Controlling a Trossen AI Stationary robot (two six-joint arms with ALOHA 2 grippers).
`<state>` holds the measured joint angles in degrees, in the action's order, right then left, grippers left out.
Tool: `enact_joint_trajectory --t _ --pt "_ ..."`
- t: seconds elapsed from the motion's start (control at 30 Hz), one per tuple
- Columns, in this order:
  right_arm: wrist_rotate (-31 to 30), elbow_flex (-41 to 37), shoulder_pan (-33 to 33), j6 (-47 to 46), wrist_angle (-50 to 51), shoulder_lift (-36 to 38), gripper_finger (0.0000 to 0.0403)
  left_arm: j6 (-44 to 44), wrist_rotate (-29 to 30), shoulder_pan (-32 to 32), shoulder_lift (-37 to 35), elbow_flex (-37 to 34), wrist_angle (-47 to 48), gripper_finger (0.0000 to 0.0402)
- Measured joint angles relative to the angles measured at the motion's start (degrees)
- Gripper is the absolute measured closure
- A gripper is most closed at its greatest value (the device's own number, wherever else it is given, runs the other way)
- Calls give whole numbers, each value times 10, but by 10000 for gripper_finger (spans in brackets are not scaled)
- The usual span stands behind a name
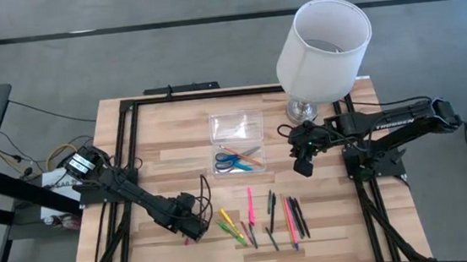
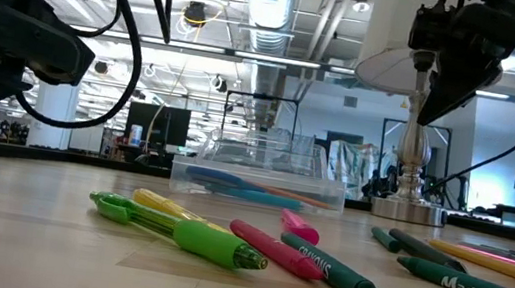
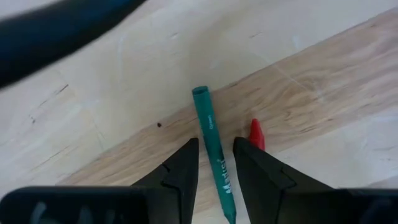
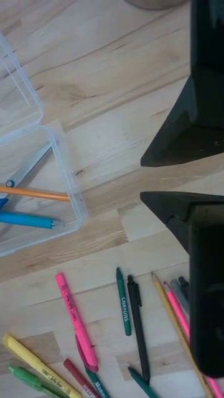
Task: Pick & place school supplies into a supply box
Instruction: Put the green crayon into the transparent supply box
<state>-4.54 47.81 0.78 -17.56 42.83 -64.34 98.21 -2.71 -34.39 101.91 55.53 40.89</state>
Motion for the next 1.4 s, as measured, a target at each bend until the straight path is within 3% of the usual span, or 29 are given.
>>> enact_joint_trajectory --t 0.5,0.9,1.17,1.4 --pt "0 0 0 3 0 0 336 -49 -11 -1 0 0 -2 306" --pt "-3 0 0 15 0 -1 336 -42 -14 -1 0 0 -5 386" --pt "-3 0 0 15 0 -1 336 -38 1 1 -4 3 -1 375" --pt "-3 0 0 15 -12 -2 336 -68 24 25 -22 22 63 382"
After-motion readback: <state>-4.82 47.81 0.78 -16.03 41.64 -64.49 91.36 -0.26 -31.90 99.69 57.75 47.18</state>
